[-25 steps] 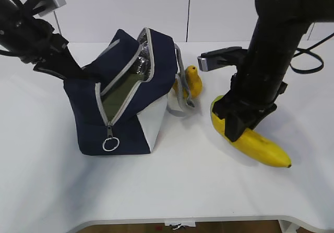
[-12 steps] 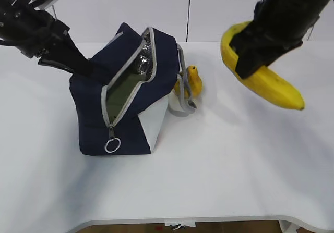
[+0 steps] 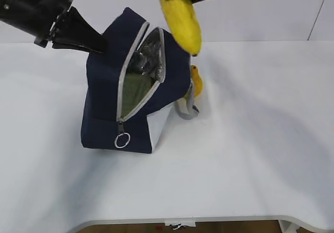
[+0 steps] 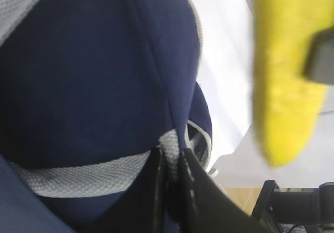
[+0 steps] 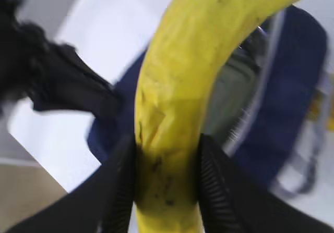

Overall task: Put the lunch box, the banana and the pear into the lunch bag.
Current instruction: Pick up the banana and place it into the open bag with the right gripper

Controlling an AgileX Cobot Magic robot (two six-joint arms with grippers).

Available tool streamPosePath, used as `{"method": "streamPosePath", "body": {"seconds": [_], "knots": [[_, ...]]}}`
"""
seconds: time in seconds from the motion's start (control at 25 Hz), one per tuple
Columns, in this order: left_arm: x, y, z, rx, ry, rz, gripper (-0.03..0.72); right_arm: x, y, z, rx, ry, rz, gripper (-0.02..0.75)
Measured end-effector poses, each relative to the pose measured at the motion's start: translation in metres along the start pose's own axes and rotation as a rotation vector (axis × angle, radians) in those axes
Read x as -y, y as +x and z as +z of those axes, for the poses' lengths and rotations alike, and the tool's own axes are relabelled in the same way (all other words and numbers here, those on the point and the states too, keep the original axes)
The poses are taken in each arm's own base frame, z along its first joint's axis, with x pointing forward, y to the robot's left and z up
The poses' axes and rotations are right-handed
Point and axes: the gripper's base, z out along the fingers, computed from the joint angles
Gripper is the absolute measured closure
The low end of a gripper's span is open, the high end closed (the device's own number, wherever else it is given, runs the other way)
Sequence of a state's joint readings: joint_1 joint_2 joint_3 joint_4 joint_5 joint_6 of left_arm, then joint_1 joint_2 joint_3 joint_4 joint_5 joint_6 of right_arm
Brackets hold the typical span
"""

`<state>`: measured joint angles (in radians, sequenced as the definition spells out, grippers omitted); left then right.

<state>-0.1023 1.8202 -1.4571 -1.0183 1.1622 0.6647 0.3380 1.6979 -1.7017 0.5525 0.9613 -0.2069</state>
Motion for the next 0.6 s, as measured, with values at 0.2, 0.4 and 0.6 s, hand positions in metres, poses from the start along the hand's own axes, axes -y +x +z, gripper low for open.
{"method": "streamPosePath", "body": {"seconds": [0.2,0.4,0.6], "knots": [[0.003,-0.003,0.0,0.028,0.036,-0.02,0.675,0.008,-0.005,0.036,0.04,-0.102,0.15,0.475],[0.004,-0.003,0.0,0.031,0.039,-0.022,0.675,0.02,-0.002,0.075,0.024,-0.19,0.275,0.475],[0.004,-0.003,0.0,0.036,0.04,-0.023,0.675,0.032,0.004,0.103,0.009,-0.217,0.293,0.475]]}}
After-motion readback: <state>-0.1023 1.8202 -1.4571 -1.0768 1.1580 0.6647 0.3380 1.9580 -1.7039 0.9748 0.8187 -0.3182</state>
